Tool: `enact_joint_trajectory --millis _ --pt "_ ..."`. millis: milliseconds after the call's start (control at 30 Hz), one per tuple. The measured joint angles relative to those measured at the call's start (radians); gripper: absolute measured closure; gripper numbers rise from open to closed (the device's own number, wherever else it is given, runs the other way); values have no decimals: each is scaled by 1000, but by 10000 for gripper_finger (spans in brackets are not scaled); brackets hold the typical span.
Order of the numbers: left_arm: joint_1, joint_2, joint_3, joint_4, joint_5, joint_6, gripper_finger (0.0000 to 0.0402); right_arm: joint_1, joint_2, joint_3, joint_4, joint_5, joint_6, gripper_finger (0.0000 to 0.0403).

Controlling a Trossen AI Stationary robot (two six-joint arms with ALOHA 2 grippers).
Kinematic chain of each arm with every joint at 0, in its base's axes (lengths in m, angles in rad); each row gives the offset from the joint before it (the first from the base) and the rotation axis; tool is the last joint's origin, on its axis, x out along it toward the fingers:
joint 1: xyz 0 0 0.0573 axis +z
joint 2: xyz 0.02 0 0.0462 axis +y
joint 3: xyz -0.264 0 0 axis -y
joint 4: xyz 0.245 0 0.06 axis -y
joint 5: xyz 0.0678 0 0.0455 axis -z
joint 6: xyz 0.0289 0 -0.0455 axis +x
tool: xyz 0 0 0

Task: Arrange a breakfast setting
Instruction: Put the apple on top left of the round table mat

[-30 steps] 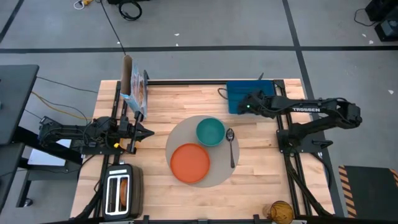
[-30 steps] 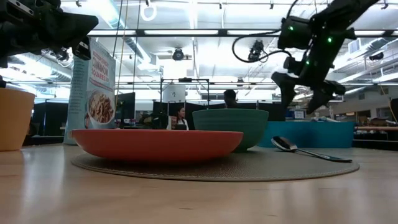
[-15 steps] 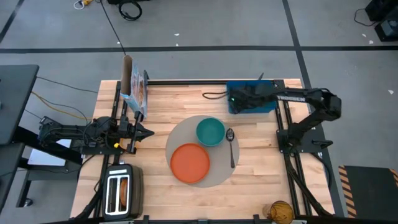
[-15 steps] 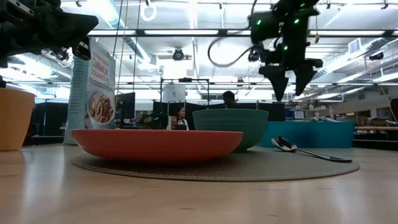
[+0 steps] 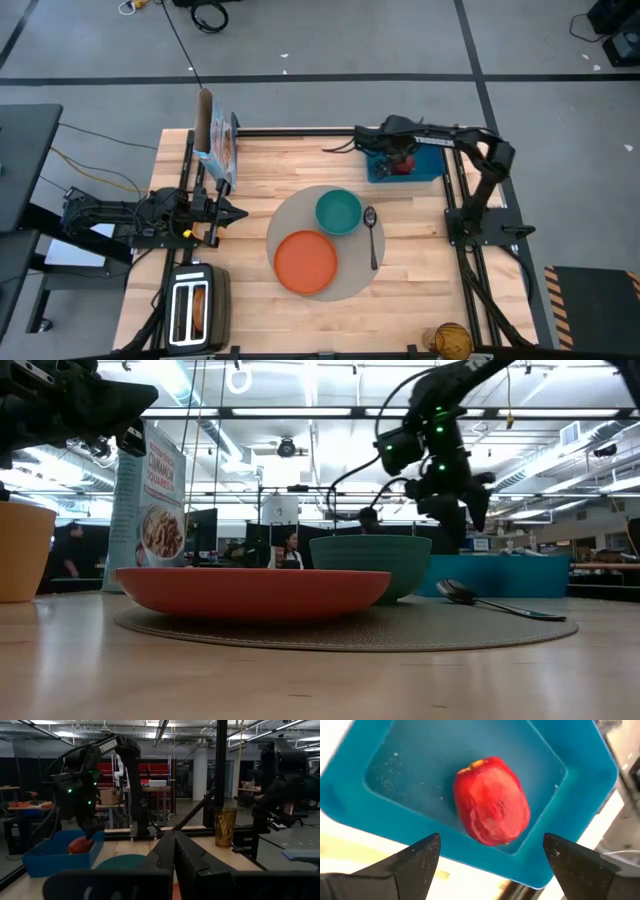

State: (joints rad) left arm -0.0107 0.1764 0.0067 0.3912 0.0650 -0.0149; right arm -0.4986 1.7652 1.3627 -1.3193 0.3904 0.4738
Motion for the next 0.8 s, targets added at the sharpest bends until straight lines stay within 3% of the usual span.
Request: enact_joint_trajectory --millis 300,800 --pt "0 0 0 0 0 0 392 -53 175 181 -55 -26 -192 44" --pt "0 0 0 0 0 0 392 -94 292 196 -140 -26 -260 44"
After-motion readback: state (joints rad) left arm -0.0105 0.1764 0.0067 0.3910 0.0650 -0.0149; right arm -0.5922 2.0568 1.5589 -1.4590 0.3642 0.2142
